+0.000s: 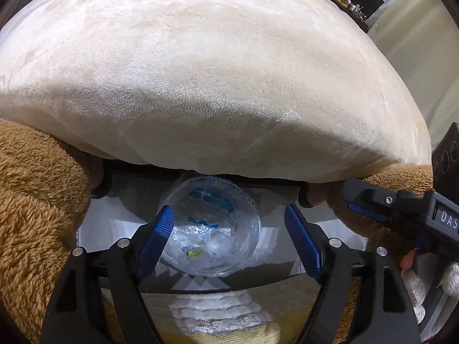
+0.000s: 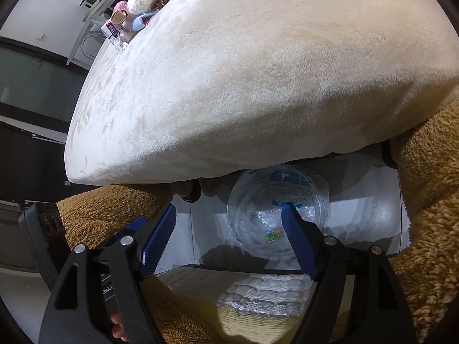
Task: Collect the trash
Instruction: 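Carry the wrapper and cup down to the clear bin and release both, then raise both tools back toward the trash pile on the bed, then grasp the white milk carton with the left tool while the right tool grasps the pink snack box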
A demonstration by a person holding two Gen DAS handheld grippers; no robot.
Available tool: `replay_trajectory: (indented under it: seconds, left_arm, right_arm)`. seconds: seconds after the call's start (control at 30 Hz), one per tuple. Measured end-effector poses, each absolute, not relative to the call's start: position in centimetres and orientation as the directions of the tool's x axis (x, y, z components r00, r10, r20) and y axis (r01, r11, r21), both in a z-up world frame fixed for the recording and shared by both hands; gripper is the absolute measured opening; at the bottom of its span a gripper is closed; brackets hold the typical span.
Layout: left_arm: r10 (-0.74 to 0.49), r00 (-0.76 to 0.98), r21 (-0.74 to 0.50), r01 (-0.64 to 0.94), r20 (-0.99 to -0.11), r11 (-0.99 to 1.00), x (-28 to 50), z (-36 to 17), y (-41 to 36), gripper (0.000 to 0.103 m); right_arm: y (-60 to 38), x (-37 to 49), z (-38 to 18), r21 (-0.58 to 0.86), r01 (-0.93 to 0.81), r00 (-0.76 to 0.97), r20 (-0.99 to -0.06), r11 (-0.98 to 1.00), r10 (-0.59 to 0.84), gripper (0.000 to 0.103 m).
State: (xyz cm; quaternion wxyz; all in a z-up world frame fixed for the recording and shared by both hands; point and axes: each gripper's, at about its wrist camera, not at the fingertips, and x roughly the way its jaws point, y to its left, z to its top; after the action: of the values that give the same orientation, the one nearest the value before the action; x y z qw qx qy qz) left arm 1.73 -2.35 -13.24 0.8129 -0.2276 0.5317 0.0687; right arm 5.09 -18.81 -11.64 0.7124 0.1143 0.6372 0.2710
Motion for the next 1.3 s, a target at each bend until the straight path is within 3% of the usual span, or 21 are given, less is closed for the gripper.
replay_trajectory:
  seconds: [0.2, 0.4, 0.67, 0.9, 1.2, 1.3]
  left_arm:
    - [-0.093, 0.480, -0.276, -0.327, -0.872, 0.904, 1.4, -11.8, -2.1, 0.078]
    - [-0.175, 0.580, -0.403, -0.291, -0.796, 0.868, 0.0, -10.0, -0.5, 0.078]
    - [-0.197, 0.693, -0.487, -0.249, -0.694, 0.837, 0.5, -6.2, 3.5, 0.078]
    - [-0.170, 0.777, -0.554, -0.259, -0.606, 0.791, 2.8, -3.4, 8.5, 0.078]
    - [-0.099, 0.800, -0.454, -0.230, -0.592, 0.861, 8.7, -0.7, 11.3, 0.078]
    - [-0.079, 0.788, -0.396, -0.218, -0.611, 0.892, 10.9, -0.4, 11.9, 0.078]
  right_arm:
    - [-19.5, 5.0, -9.7, 0.517, -0.299, 0.135, -0.809, 0.802, 0.572, 0.075]
    - [-20.1, 5.0, -7.7, 0.575, -0.352, 0.172, -0.736, 0.739, 0.655, 0.075]
    - [-18.1, 5.6, -3.4, 0.414, -0.548, 0.317, -0.701, 0.727, 0.639, 0.075]
    - [-15.9, 10.3, -0.5, 0.309, -0.621, 0.412, -0.654, 0.721, 0.635, 0.075]
    - [-11.5, 17.4, -0.9, 0.241, -0.642, 0.420, -0.683, 0.728, 0.597, 0.075]
    - [-10.3, 19.4, -1.2, 0.316, -0.660, 0.353, -0.670, 0.681, 0.653, 0.075]
